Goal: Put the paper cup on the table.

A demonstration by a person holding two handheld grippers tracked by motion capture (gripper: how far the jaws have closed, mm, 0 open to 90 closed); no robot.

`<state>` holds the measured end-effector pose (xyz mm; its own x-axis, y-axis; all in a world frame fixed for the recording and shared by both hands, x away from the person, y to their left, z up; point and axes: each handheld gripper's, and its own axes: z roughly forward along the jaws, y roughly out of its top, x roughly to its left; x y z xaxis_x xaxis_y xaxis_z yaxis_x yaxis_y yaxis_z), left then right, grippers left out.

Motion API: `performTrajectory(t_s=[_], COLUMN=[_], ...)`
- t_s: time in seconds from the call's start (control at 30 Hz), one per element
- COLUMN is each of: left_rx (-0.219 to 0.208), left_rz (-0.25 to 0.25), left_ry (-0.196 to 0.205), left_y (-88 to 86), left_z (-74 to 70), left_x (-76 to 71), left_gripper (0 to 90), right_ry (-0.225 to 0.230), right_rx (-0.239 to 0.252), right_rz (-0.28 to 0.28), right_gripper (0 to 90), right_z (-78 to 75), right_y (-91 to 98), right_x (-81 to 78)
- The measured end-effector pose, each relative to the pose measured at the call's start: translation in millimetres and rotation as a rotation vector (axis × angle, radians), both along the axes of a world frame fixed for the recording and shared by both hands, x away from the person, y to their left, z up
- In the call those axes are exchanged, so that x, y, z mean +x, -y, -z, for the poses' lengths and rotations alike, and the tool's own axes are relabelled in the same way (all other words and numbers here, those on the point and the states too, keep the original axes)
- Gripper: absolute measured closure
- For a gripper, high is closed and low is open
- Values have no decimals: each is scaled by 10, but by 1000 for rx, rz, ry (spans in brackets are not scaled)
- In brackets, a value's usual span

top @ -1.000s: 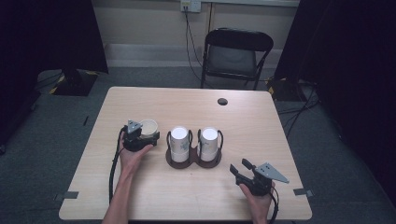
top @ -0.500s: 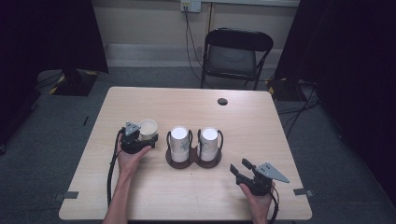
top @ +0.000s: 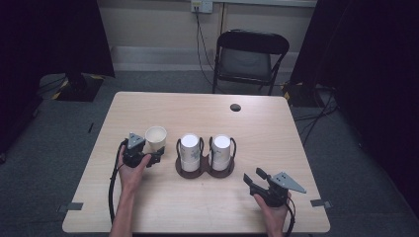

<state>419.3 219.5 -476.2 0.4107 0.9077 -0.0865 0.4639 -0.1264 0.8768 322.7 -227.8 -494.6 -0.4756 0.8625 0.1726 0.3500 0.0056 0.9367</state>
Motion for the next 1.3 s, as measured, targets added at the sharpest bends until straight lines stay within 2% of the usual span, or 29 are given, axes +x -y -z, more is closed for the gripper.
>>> performTrajectory(t_s=[0.1,0.13,0.3,0.5,0.57,0.6,0.7,0.77,0.9,0.97,1.07,1.13,1.2,1.23,1.3], left_rx=[-3,-23,-32,-36,-44,-33,-52,-46,-64,-57,-44,-44,-44,-61,-63], left_rz=[-13,-11,-15,-29,-30,-28,-15,-15,23,20,52,64,53,57,55], left_ry=[25,27,11,13,32,38,51,58,82,80,89,83,74,70,76], left_y=[-1,-3,-10,3,19,22,29,42,41,58,117,146,172,183,207], left_z=[-46,-53,-56,-82,-86,-90,-86,-77,-40,-18,45,78,100,117,149], left_x=[-75,-102,-236,-405,-482,-519,-606,-665,-782,-823,-907,-944,-984,-1000,-1029], left_gripper=[161,162,161,177,183,185,185,184,155,156,156,156,156,157,156], right_ry=[2,2,4,3,3,-1,0,-1,-1,-1,0,0,0,0,-1], right_rx=[1,1,1,3,3,5,4,4,4,2,0,1,1,1,1], right_rz=[2,2,3,2,2,2,2,2,3,2,3,4,4,4,5], right_gripper=[389,389,389,388,388,388,388,388,388,388,388,388,388,388,388], right_z=[0,0,1,1,1,1,1,1,1,1,1,1,0,0,0], right_y=[1,1,5,6,7,6,8,6,6,4,2,2,1,0,1], right_x=[-2,-2,-4,-3,-2,-2,-1,-2,-2,0,1,1,-1,-1,0])
